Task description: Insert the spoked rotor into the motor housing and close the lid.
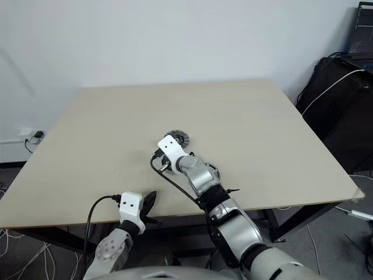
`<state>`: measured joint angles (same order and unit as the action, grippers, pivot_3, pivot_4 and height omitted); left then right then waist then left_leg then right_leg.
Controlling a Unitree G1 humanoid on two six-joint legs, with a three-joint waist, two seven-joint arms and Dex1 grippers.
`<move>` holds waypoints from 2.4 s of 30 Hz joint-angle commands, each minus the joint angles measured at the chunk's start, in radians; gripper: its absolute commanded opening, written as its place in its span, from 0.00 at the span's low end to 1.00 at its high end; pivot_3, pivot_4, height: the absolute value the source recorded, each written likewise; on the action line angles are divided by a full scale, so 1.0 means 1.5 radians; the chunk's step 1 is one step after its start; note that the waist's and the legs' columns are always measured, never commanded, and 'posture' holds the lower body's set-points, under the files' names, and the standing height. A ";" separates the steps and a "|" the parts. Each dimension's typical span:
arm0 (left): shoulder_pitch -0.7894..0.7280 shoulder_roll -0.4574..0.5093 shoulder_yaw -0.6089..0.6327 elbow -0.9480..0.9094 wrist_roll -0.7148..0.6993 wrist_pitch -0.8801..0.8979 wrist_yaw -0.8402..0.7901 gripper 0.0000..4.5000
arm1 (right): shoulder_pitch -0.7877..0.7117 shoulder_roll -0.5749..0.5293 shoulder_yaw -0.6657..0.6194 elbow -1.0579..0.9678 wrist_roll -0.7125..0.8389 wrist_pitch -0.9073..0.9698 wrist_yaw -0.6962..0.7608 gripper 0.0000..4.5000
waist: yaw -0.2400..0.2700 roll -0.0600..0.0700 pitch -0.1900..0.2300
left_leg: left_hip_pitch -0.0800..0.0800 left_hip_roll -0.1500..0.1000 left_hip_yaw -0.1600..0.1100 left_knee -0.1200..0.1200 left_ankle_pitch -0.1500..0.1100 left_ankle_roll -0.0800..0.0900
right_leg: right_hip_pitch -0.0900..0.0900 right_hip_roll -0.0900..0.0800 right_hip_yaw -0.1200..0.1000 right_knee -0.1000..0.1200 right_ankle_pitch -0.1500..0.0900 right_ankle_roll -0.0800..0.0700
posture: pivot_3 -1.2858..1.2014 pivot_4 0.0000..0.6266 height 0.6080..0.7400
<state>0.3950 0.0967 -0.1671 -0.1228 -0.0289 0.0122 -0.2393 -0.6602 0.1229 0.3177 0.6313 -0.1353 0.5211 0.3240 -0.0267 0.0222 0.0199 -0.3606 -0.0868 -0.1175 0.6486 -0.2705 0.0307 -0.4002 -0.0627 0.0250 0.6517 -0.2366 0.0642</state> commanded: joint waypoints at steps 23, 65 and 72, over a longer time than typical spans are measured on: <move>-0.011 0.003 0.002 -0.017 -0.004 -0.015 -0.001 0.00 | -0.019 -0.012 -0.004 0.010 -0.008 -0.013 -0.018 0.00 | 0.000 0.000 0.000 | 0.000 0.000 0.000 0.000 0.000 0.000 | 0.000 0.000 0.000 0.000 0.000 0.000 | 0.52 0.00 1.00; -0.004 0.002 0.002 -0.020 -0.005 -0.015 0.000 0.00 | -0.032 -0.027 -0.021 0.077 -0.007 -0.041 -0.034 0.00 | 0.000 0.001 -0.001 | 0.000 0.000 0.000 0.000 0.000 0.000 | 0.000 0.000 0.000 0.000 0.000 0.000 | 0.52 0.00 1.00; -0.012 0.003 -0.001 -0.012 -0.006 -0.013 -0.006 0.00 | -0.017 -0.031 -0.018 0.041 -0.004 -0.025 -0.025 0.00 | 0.000 0.001 -0.001 | 0.001 0.000 0.000 0.000 0.000 0.000 | 0.001 0.000 0.000 0.001 0.000 0.000 | 0.52 0.00 1.00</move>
<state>0.3892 0.1003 -0.1678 -0.1222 -0.0292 0.0113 -0.2430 -0.6817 0.0792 0.3021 0.7293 -0.1402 0.4753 0.2855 -0.0260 0.0236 0.0189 -0.3599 -0.0869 -0.1182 0.6489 -0.2697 0.0301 -0.3993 -0.0626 0.0248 0.6528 -0.2369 0.0638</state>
